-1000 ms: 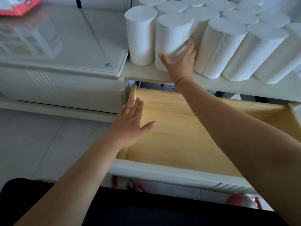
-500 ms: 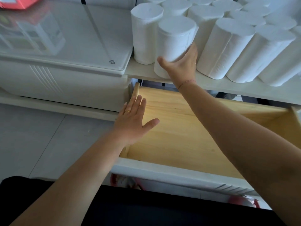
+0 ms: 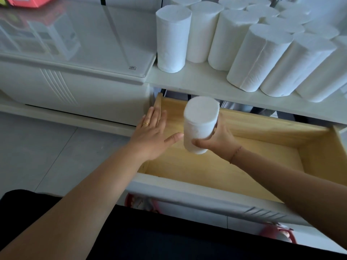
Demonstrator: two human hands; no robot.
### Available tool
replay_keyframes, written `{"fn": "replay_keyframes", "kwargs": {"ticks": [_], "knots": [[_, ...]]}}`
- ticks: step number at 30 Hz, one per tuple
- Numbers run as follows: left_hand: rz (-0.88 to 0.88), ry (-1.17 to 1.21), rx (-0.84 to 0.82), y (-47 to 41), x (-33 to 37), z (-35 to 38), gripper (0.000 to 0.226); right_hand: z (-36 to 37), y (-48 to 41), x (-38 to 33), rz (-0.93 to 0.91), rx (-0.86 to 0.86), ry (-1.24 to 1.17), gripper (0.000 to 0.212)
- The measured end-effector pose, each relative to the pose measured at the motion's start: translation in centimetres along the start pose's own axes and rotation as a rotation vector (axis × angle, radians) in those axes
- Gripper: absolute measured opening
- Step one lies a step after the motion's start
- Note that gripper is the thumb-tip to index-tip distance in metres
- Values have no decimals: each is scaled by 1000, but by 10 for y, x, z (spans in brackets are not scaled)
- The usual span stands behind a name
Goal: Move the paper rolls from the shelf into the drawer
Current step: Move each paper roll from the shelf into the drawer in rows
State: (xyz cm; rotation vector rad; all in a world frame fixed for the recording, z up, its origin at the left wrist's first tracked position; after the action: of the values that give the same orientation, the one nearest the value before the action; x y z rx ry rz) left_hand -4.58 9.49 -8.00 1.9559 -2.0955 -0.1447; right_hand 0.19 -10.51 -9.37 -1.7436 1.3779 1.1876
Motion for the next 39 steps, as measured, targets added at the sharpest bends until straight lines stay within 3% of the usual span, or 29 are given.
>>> {"fn": "replay_keyframes", "kwargs": {"ticks": [10,15,18,24,28,30,36,39], "knots": [[9,-16,1,0,-1,1,95,23,-4,40,67,46,110,113],[12,-15,14,-2,-2,2,95,12,-4,29,130,-181,155,117],[12,13,14,-3,-2,2,95,-13,-9,17,260,-336,-54,115],[30,50,-18,-14,-4,-6,95,-29,-24,-22,-24,-396,241,110],[57,-49,48,-29,-6,-11,93,-14,-29,-28,-111,-460,432,105],[52,-62,85,-34,-5,-10,95,-9,-31,-29,-94,-409,505,105],[80,-9,182,-37,-7,-4,95,16,-28,-33,-27,-43,644,96],[83,3,215,-37,-8,-2,87,22,-27,-31,-44,17,626,91]]}}
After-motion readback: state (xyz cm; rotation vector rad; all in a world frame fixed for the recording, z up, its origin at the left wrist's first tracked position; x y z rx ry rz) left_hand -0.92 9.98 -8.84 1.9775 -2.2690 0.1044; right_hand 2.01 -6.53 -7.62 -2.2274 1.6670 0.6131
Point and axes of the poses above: each hand's wrist, its own y-axis away from the middle knuckle, its own z-axis out of the palm, x = y × z, the point moved 4 cm from there along -y, towards the middle knuckle, and after that the axes turned 8 degrees about -y, right-handed, at the moved point
